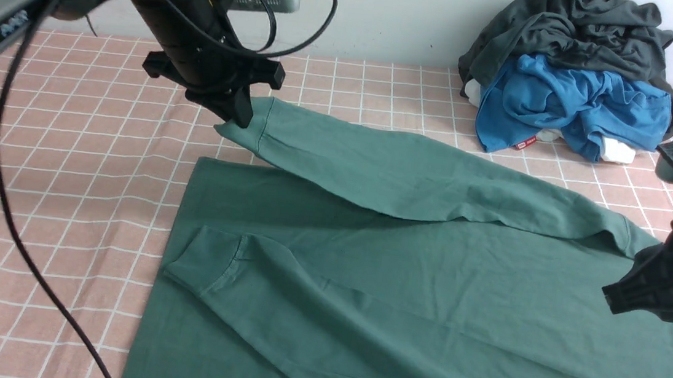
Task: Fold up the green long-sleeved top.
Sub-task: Use the left arm to drag and drop the cuff onto the cuff closest to the left arm, then use both arms simultaneously to clamp the lower edge of the clothing fabric
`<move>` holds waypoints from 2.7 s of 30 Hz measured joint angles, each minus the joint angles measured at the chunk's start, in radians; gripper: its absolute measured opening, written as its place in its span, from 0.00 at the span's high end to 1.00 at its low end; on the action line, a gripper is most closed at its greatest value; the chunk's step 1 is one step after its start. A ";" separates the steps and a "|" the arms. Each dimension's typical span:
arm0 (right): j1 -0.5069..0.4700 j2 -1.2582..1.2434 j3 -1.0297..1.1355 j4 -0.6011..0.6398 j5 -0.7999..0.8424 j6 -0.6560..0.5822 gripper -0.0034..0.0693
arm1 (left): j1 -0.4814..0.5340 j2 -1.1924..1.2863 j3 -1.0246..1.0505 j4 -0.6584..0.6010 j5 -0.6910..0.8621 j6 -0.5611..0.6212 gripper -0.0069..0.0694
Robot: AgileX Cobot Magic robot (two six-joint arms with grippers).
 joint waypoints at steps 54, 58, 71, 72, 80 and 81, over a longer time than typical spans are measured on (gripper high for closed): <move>0.271 -0.435 0.009 0.160 0.333 -0.007 0.78 | -0.820 -0.713 1.521 0.207 -0.375 0.318 0.32; 0.271 -0.435 0.009 0.160 0.333 -0.007 0.78 | -0.821 -0.703 1.524 0.254 -0.409 0.250 0.32; 0.271 -0.435 0.009 0.153 0.333 -0.007 0.78 | -0.825 -0.696 1.518 0.344 -0.416 -0.012 0.49; 0.271 -0.435 0.009 0.153 0.333 -0.007 0.78 | -0.825 -0.696 1.518 0.344 -0.415 -0.015 0.51; 0.271 -0.435 0.009 0.153 0.333 -0.007 0.78 | -0.825 -0.692 1.503 0.329 -0.365 -0.025 0.57; 0.271 -0.435 0.009 0.153 0.333 -0.007 0.78 | -0.825 -0.689 1.495 0.327 -0.339 -0.025 0.57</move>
